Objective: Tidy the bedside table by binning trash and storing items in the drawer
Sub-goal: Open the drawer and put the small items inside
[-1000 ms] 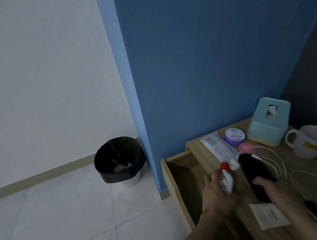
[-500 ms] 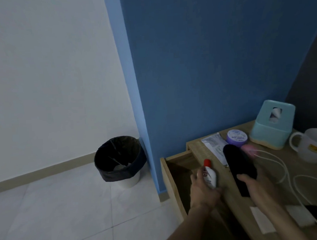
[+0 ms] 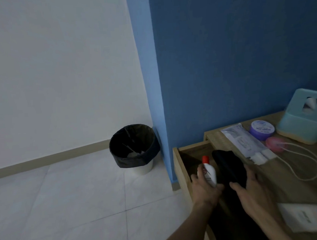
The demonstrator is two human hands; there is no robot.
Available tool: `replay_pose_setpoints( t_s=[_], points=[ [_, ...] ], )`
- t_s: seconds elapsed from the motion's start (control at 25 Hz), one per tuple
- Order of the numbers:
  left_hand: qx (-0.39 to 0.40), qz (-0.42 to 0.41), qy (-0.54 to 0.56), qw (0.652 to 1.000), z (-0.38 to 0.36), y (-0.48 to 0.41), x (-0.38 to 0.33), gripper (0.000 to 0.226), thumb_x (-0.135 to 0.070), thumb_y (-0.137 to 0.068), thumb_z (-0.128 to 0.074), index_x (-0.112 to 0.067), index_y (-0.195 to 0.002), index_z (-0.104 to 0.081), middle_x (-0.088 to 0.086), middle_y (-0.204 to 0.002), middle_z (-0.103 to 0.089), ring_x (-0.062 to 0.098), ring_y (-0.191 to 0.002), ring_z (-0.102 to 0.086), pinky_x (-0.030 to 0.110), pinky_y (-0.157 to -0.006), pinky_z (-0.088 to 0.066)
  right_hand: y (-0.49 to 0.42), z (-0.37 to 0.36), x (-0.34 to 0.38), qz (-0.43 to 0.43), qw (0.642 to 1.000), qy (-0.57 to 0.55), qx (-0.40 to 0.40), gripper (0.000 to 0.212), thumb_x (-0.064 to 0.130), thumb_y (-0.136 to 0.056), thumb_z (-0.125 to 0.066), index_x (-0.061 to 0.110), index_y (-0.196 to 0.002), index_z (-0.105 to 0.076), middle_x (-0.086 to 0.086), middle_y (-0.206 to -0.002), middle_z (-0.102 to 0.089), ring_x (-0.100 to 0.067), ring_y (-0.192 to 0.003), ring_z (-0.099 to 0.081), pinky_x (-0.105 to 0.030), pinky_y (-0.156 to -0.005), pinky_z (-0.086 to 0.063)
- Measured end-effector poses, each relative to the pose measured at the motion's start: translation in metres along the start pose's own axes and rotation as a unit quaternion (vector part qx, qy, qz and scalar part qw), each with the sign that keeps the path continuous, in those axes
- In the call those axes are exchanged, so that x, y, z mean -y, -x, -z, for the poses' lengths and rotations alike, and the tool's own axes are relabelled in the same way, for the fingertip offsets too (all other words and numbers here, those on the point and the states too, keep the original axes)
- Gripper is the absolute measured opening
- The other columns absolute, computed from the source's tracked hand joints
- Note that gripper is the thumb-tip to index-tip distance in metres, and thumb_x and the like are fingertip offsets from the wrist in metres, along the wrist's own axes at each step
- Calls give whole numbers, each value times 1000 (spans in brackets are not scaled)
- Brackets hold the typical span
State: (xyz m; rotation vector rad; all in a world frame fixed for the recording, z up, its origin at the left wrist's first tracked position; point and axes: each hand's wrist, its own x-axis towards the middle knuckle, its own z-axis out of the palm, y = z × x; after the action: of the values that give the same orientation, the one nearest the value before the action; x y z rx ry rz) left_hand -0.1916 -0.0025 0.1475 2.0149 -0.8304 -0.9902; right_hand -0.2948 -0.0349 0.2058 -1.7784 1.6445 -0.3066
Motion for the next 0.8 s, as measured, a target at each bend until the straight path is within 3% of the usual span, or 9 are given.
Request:
replay_pose_setpoints(
  t_s=[0.4, 0.64, 0.8],
  points=[
    [-46, 23, 3, 999, 19, 4, 16, 85, -30, -84, -64, -34, -149, -9, 4, -147, -25, 21, -135, -32, 35, -109, -34, -18, -63, 0, 19, 995, 101, 9, 78, 33, -85, -57, 15, -146, -13, -23, -145, -29, -36, -131, -32, -43, -106, -30],
    [-74, 46, 8, 996, 16, -5, 26, 83, -26, -87, -59, -34, -149, -5, 3, -153, -26, 21, -139, -32, 39, -113, -33, -42, -91, -7, 31, 991, 124, 45, 74, 27, -88, -53, 15, -146, -8, -22, -144, -28, -36, -129, -32, -41, -101, -34],
    [-73, 57, 11, 996, 18, -9, 30, 82, -21, -89, -56, -35, -149, -2, 4, -153, -27, 22, -138, -34, 41, -113, -34, -50, -110, -11, 31, 987, 143, 64, 73, 33, -89, -50, 19, -145, -6, -19, -147, -24, -34, -133, -27, -43, -104, -33]
  ],
)
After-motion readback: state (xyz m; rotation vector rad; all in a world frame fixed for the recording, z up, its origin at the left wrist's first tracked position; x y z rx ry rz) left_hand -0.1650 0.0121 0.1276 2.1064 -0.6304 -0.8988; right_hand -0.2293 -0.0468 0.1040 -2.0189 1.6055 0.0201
